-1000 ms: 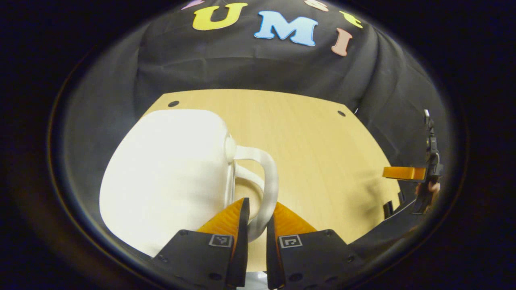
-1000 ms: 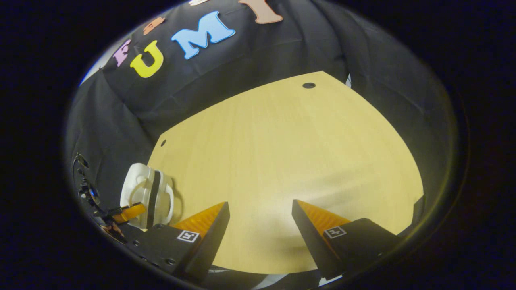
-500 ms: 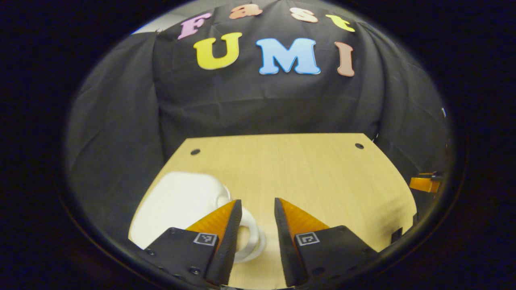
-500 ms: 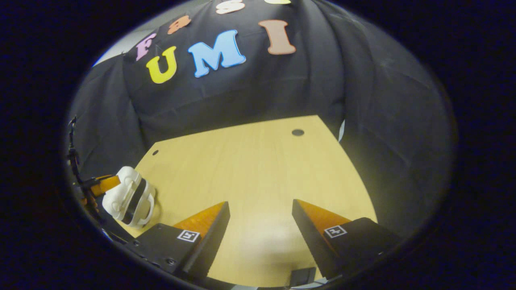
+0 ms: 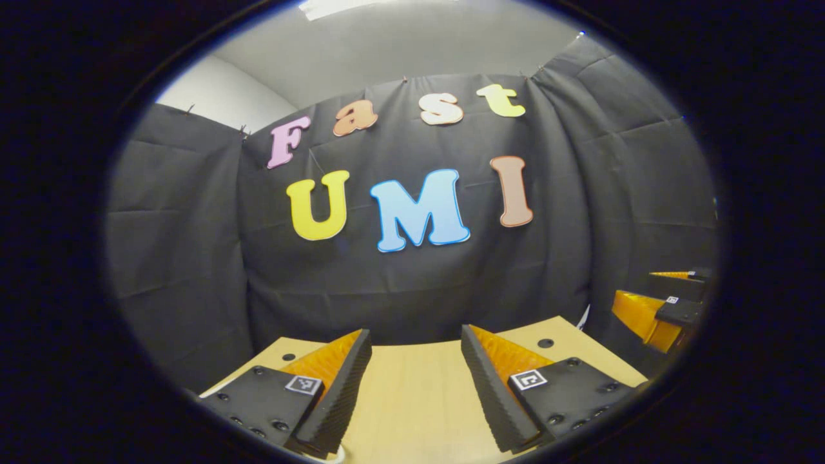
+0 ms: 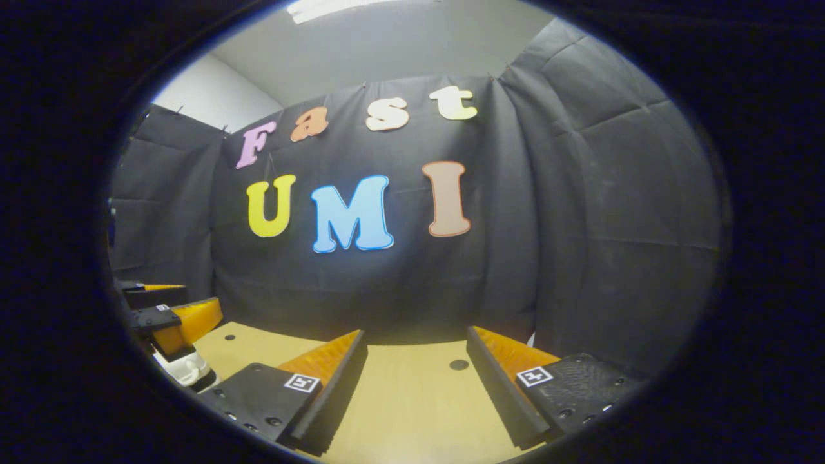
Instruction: First open the suitcase, pack the skin care products into it, and then close the suitcase.
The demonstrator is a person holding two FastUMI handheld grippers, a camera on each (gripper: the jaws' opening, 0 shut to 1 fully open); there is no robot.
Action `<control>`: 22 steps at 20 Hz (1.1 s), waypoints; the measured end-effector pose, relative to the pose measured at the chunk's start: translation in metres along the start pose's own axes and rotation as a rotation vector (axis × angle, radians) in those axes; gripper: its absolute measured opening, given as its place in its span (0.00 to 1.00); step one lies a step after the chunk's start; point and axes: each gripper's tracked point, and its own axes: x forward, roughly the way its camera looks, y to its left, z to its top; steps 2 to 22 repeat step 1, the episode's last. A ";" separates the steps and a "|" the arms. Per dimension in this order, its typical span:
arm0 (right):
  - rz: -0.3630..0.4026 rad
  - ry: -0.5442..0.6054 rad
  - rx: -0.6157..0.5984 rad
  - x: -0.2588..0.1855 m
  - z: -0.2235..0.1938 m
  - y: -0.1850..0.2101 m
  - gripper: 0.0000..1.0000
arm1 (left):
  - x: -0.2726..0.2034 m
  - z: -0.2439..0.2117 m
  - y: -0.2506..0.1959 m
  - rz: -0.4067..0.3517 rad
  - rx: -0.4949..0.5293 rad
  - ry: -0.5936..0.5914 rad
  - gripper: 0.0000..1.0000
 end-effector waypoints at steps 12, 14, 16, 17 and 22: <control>0.009 0.013 0.001 -0.003 -0.005 -0.005 0.94 | -0.002 -0.002 -0.017 -0.014 -0.002 0.010 0.90; 0.009 0.013 0.001 -0.003 -0.005 -0.005 0.94 | -0.002 -0.002 -0.017 -0.014 -0.002 0.010 0.90; 0.009 0.013 0.001 -0.003 -0.005 -0.005 0.94 | -0.002 -0.002 -0.017 -0.014 -0.002 0.010 0.90; 0.009 0.013 0.001 -0.003 -0.005 -0.005 0.94 | -0.002 -0.002 -0.017 -0.014 -0.002 0.010 0.90; 0.009 0.013 0.001 -0.003 -0.005 -0.005 0.94 | -0.002 -0.002 -0.017 -0.014 -0.002 0.010 0.90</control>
